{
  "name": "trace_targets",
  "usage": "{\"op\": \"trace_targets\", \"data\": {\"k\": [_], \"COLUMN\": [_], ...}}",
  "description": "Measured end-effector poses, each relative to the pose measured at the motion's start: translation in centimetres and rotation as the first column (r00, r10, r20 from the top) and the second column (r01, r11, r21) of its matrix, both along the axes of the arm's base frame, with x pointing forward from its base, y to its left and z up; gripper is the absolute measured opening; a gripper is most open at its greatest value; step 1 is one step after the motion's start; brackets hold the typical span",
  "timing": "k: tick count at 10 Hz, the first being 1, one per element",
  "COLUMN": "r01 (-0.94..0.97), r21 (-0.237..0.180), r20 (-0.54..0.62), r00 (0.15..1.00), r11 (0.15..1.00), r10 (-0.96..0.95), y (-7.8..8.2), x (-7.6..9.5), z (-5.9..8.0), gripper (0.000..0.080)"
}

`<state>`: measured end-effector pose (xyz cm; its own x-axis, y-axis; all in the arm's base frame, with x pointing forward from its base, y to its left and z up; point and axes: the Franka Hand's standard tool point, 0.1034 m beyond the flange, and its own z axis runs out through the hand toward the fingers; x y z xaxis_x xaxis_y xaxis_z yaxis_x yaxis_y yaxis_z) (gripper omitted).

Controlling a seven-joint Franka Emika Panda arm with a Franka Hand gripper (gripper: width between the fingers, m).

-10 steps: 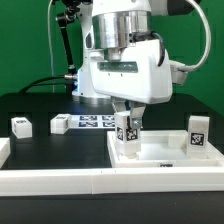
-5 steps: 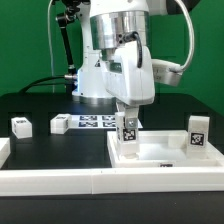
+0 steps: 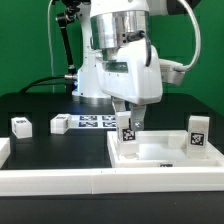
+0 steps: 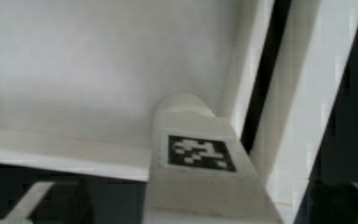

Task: Assemble square table

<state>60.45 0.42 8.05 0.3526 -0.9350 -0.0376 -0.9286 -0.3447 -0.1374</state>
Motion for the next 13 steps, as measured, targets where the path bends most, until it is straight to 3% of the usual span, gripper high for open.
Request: {"op": "trace_targets", "data": {"k": [4, 7, 13], "r01": [-0.287, -0.58, -0.847], "r21": [-0.039, -0.109, -0.167], "r20": [0.019, 0.034, 0.008], "r00": [0.958, 0.809, 0.51], "r11": [0.957, 0.807, 0.504], "r10": [0.288, 0.586, 0.86], "y": [-0.05, 0.14, -0.1], "x": [0.0, 0.02, -0.03], "z": [0.0, 0.1, 0.06], "gripper": [0.0649, 0.0649, 0.0649]}}
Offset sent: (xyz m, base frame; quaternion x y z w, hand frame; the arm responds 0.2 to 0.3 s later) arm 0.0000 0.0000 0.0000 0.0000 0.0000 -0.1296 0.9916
